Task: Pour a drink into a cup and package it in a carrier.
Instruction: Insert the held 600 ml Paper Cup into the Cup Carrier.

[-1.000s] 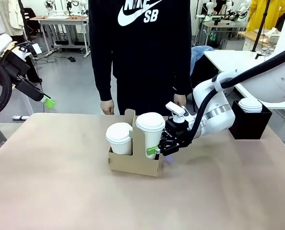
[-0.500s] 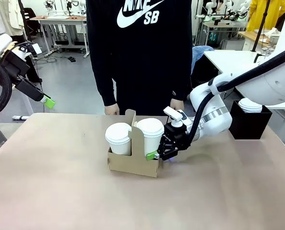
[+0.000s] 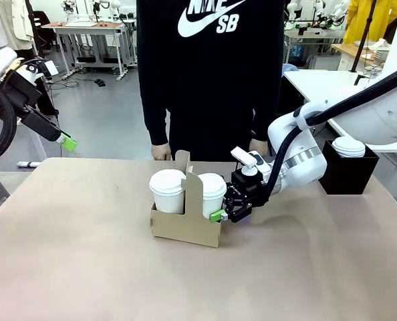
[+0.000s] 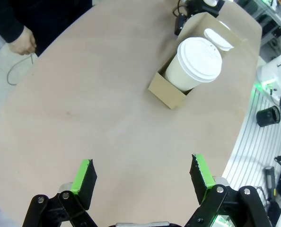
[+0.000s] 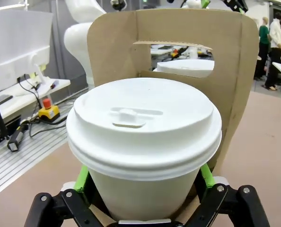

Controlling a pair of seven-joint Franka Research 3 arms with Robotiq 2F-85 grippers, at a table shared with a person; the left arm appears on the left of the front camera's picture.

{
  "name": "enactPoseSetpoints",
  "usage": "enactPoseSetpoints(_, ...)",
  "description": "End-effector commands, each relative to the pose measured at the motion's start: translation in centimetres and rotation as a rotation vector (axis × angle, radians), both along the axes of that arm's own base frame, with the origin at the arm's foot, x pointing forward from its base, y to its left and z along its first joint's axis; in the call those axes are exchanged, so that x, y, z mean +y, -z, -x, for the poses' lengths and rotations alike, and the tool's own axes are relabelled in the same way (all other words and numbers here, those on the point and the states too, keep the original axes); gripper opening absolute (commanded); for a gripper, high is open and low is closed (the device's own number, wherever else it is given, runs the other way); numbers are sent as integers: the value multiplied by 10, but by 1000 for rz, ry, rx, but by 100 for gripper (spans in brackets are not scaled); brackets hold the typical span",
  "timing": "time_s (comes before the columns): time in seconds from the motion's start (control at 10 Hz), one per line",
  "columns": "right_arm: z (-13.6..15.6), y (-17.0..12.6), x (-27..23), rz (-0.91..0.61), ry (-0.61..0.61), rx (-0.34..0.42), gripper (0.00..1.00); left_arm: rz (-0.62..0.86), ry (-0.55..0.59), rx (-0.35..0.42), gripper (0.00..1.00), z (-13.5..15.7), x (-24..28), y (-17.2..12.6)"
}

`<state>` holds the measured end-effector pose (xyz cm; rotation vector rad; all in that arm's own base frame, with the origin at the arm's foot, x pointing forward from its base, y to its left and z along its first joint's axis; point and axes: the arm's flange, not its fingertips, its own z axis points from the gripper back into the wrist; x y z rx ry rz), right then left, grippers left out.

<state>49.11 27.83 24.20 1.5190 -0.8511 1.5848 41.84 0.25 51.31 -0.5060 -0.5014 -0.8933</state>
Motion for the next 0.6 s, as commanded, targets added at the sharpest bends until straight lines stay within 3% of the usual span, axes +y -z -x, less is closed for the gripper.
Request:
enactPoseSetpoints(0.0,6,-6,-18,37,32,-46,100,-9,-9,13,100,0,0,-4)
enactPoseSetpoints(0.5,6,-30,-63,82,125,-44,100,-9,-9,13,100,0,0,-4)
